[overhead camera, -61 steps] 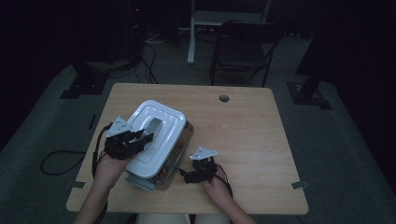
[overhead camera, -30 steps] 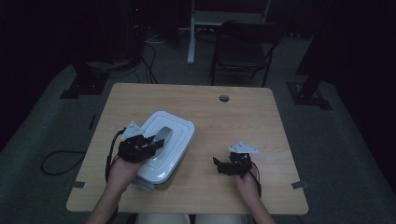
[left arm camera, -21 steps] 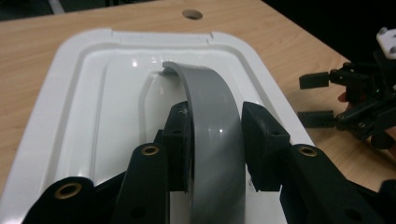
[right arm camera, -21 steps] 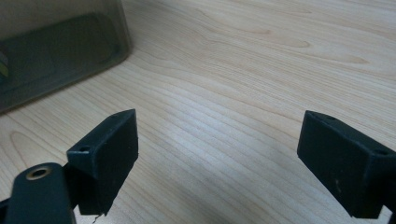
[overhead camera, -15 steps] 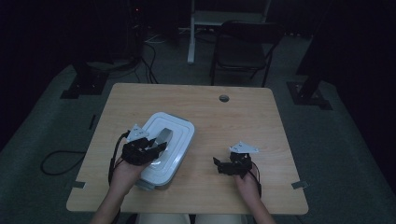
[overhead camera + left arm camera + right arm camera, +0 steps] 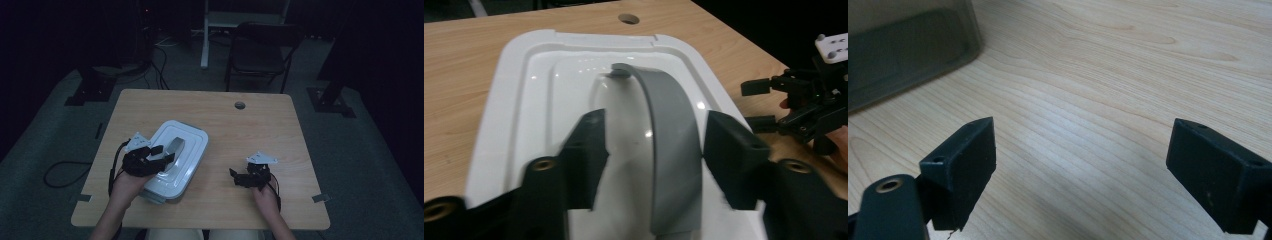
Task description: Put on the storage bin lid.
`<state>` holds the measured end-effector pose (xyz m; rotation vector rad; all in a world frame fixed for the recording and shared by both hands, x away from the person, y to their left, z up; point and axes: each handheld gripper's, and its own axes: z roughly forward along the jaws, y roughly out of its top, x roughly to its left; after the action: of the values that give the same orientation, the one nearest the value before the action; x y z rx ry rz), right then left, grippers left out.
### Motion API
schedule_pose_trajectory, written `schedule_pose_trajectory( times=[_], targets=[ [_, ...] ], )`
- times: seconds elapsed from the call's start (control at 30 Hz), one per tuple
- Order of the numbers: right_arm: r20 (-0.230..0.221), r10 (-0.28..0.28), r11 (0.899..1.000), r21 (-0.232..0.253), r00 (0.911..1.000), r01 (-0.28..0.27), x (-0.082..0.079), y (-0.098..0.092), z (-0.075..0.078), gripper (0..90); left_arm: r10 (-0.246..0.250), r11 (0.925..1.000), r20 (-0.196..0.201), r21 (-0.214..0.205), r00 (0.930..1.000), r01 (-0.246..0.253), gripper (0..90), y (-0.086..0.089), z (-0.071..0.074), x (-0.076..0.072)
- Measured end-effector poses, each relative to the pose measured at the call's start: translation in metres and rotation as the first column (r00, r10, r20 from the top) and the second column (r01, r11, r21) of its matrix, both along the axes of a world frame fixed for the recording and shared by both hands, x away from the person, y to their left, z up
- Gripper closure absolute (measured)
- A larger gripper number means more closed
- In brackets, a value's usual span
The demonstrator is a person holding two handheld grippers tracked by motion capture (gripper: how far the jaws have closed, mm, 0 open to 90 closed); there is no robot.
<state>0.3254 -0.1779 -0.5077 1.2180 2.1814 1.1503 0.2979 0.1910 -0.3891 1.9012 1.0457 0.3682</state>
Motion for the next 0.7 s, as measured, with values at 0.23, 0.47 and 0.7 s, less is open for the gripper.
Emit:
schedule_pose_trajectory(
  times=[0.23, 0.47, 0.7],
  targets=[
    [-0.002, -0.018, 1.0, 0.0, 0.9998, 0.018, 0.001, -0.006, -0.001, 12.5, -0.003, 0.9996, 0.013, -0.029, 0.9999, 0.004, 40.7, 0.012, 0.008, -0.001],
    [-0.01, -0.022, 1.0, -0.003, 0.9997, 0.022, 0.001, -0.009, -0.003, 12.5, 0.011, 0.9992, 0.03, -0.039, 0.9995, -0.009, 40.7, 0.024, 0.014, -0.004],
    [-0.015, -0.026, 1.0, -0.005, 0.9996, 0.026, 0.001, -0.011, -0.004, 12.5, 0.05, 0.9965, 0.045, -0.07, 0.9977, -0.047, 30.9, 0.039, 0.013, 0.003]
  ],
)
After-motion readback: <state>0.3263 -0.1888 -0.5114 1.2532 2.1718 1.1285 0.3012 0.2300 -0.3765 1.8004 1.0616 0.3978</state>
